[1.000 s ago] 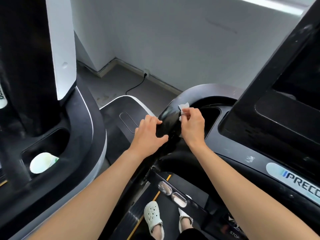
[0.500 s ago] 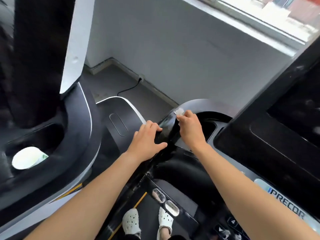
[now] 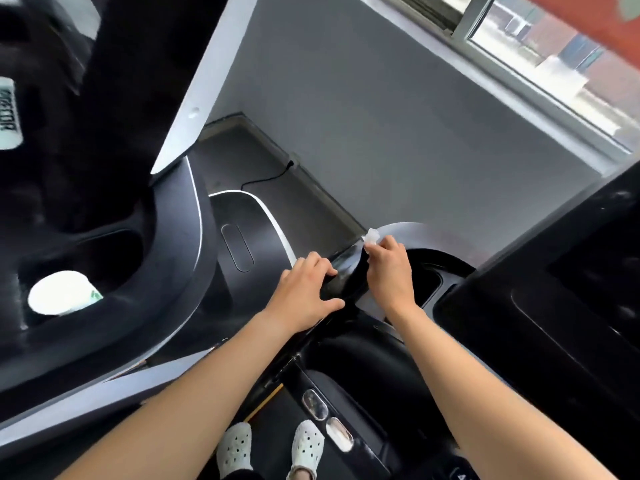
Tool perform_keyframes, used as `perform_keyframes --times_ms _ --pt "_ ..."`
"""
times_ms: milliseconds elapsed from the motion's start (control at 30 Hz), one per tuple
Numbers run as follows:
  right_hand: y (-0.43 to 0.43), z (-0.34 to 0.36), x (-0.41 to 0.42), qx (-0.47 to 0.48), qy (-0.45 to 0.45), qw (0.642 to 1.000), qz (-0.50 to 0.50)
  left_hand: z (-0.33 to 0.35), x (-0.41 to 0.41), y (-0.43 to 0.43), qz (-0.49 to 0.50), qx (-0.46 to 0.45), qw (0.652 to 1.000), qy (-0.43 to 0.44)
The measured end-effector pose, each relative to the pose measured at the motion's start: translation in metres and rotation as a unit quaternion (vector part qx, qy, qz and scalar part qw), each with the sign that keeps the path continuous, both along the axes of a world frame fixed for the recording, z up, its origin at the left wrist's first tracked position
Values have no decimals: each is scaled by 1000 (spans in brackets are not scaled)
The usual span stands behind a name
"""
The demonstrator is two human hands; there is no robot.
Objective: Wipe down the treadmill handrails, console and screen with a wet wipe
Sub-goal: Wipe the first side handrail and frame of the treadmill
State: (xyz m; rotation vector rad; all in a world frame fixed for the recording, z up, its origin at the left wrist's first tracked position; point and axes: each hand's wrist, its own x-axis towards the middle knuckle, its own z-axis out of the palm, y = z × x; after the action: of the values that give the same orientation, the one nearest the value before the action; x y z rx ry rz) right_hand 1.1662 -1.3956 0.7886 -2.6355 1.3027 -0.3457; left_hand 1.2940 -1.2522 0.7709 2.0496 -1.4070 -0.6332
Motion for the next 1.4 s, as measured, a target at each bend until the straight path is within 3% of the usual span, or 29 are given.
perform_keyframes --times_ms 133,333,400,567,833,1033,1267,1400 --pt "6 2 9 -18 43 998 46 0 -1 -2 5 -7 1000 -8" --pt "7 -4 13 -51 127 961 240 2 0 -3 -2 -4 1000 -27" --pt "-9 -1 9 -84 143 956 243 1 0 -2 -3 -9 1000 -25" --pt "-18 0 18 -67 123 981 131 -3 -1 0 2 -17 1000 -22" --pt "-13 -4 30 19 125 936 330 -4 -1 -1 8 -21 999 -24" --pt "-52 -1 27 8 137 975 173 -4 -1 1 16 -30 999 -10" --pt "-13 -7 29 63 112 942 309 -5 -2 1 21 -34 999 -2" --pt "-34 -4 18 24 63 970 233 -4 -2 3 17 -34 999 -16"
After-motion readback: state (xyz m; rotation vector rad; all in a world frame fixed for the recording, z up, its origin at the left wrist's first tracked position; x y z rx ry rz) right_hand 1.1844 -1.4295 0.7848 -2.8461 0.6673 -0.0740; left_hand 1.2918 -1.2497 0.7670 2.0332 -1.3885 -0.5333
